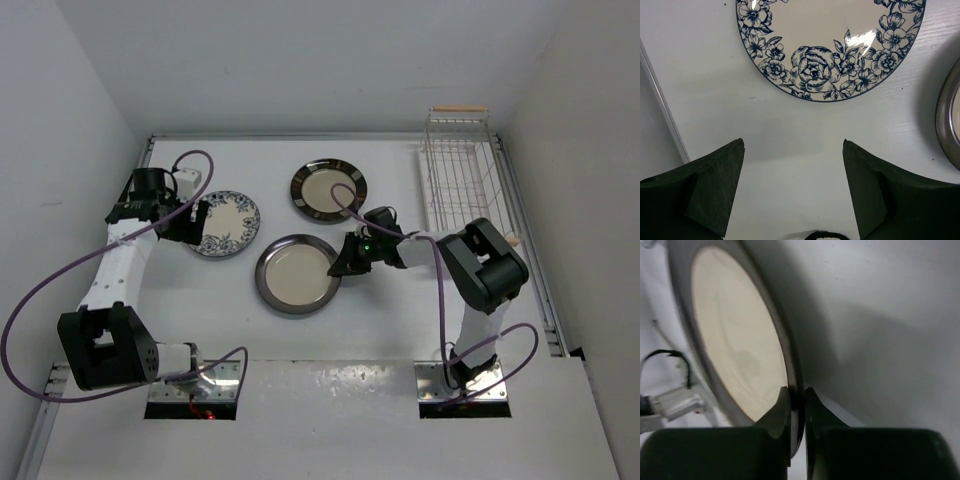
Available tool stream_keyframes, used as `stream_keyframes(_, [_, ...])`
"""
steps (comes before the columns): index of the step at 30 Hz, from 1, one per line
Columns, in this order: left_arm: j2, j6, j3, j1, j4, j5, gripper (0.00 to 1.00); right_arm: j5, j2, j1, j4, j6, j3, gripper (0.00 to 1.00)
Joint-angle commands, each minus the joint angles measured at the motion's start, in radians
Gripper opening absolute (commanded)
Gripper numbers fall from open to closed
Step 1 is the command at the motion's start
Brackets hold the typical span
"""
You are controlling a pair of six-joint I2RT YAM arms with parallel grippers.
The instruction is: Load the plates into the dish rack
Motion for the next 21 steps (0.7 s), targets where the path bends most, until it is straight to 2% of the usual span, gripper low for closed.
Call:
stream_keyframes(1, [-0.024, -0.016, -0.003, 0.019, 0.013, 0.024, 0.84, -0.082, 0.006, -0.015, 0.097, 0.041, -0.008, 0.0])
stream_keyframes(3, [-0.024, -0.016, -0.003, 0.029, 0.013, 0.034, 0.84, -0.084, -0.018, -0.03, 0.059, 0.019, -0.005, 0.0])
stream_keyframes(4, [-0.024, -0.016, -0.003, 0.029, 0.013, 0.034, 0.84, -0.085, -0.084, -0.033, 0.042, -0.029, -0.002, 0.0])
stream_keyframes(6, [-0.015, -0.016, -0.003, 0.029, 0.013, 0.044, 0.84, -0.081, -0.139, -0.036, -0.084, -0.082, 0.048, 0.0])
stream_keyframes(7, [-0.014, -0.016, -0.003, 0.029, 0.013, 0.044, 0.84, -0.047, -0.238, -0.038, -0.164, -0.158, 0.071, 0.0])
stream_keyframes(8, [-0.002, -0.016, 0.007, 0.038, 0.013, 0.044, 0.84, -0.032, -0.274, -0.041, -0.207, -0.18, 0.14, 0.0])
stream_keyframes(9, [-0.002, -0.016, 0.007, 0.039, 0.013, 0.044, 0.84, -0.012, -0.378, -0.048, -0.243, -0.199, 0.162, 0.0])
stream_keyframes(10, [0.008, -0.016, 0.016, 0.039, 0.013, 0.044, 0.84, 0.064, -0.409, -0.055, -0.328, -0.25, 0.189, 0.0])
stream_keyframes(13, [0.031, -0.016, 0.036, 0.039, 0.013, 0.044, 0.84, 0.18, -0.543, -0.114, -0.419, -0.329, 0.301, 0.0])
stream_keyframes(14, [0.042, -0.016, 0.036, 0.039, 0.013, 0.044, 0.84, 0.215, -0.566, -0.181, -0.433, -0.34, 0.341, 0.0])
stream_keyframes(16, [0.051, -0.016, 0.057, 0.039, 0.013, 0.044, 0.84, 0.242, -0.63, -0.232, -0.482, -0.374, 0.418, 0.0])
stream_keyframes(17, [0.051, -0.016, 0.057, 0.039, 0.013, 0.044, 0.84, 0.26, -0.641, -0.313, -0.49, -0.383, 0.438, 0.0])
stream_keyframes(19, [0.073, -0.016, 0.068, 0.039, 0.013, 0.056, 0.84, 0.297, -0.675, -0.357, -0.55, -0.459, 0.522, 0.0])
stream_keyframes(20, [0.073, -0.016, 0.068, 0.039, 0.013, 0.056, 0.84, 0.402, -0.689, -0.41, -0.573, -0.487, 0.544, 0.0])
stream_keyframes(21, [0.085, -0.016, 0.08, 0.039, 0.013, 0.067, 0.84, 0.444, -0.693, -0.426, -0.584, -0.571, 0.602, 0.0])
